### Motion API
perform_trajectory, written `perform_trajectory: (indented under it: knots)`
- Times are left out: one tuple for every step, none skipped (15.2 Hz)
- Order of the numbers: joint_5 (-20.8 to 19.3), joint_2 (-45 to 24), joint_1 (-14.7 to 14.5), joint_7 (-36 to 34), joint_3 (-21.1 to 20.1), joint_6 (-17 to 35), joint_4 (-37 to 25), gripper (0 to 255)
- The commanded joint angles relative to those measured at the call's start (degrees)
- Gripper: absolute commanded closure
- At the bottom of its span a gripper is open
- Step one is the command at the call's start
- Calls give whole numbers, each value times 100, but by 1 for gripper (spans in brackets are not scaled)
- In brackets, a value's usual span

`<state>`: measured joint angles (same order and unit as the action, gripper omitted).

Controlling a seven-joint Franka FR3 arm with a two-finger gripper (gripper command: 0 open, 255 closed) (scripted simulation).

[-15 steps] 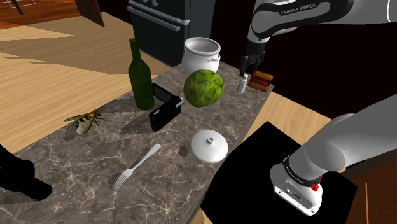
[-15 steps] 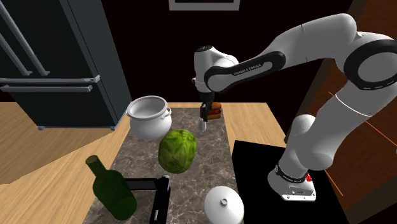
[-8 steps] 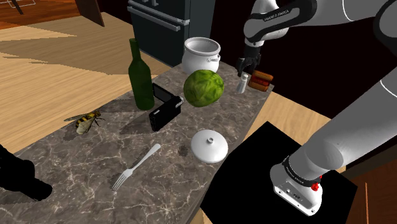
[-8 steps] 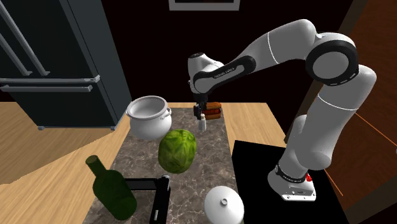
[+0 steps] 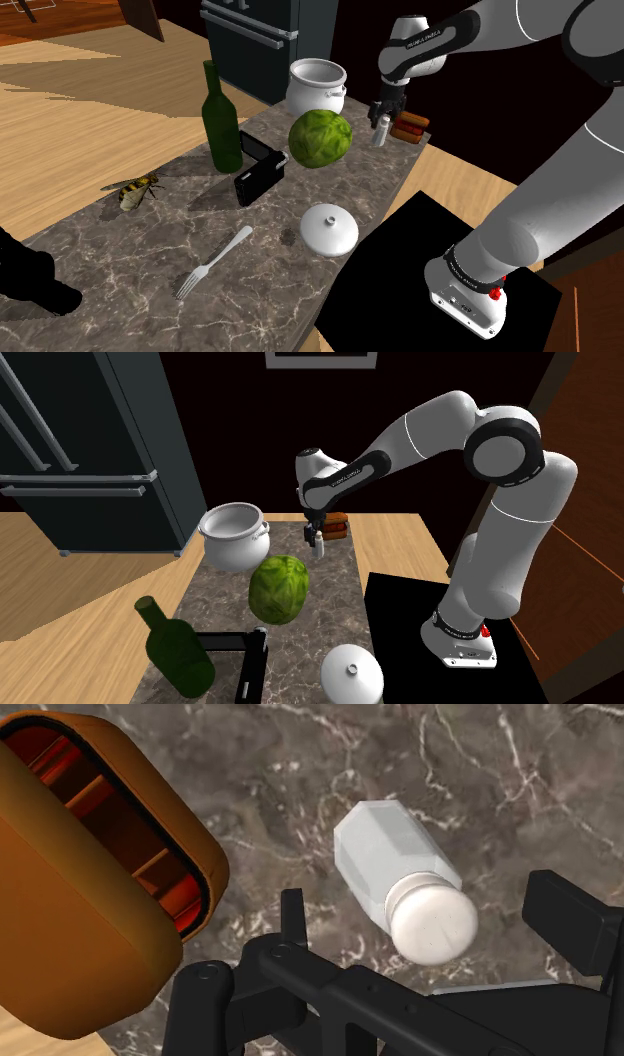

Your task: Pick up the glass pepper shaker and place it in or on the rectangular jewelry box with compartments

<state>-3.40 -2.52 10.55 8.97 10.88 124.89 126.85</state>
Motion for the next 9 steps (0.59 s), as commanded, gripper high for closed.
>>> perform_trajectory:
  knots:
    - [3, -29, 3, 2, 2, 75, 45, 0]
    - [3, -29, 3, 2, 2, 75, 45, 0]
    - [3, -29, 3, 3, 2, 75, 44, 0]
    - [3, -29, 3, 3, 2, 75, 44, 0]
    - [3, -29, 3, 3, 2, 75, 44, 0]
    - [3, -29, 3, 3, 2, 75, 44, 0]
    - [3, -29, 3, 3, 2, 75, 45, 0]
    - [3, -29, 3, 3, 2, 75, 45, 255]
    - [3, -29, 3, 3, 2, 75, 45, 255]
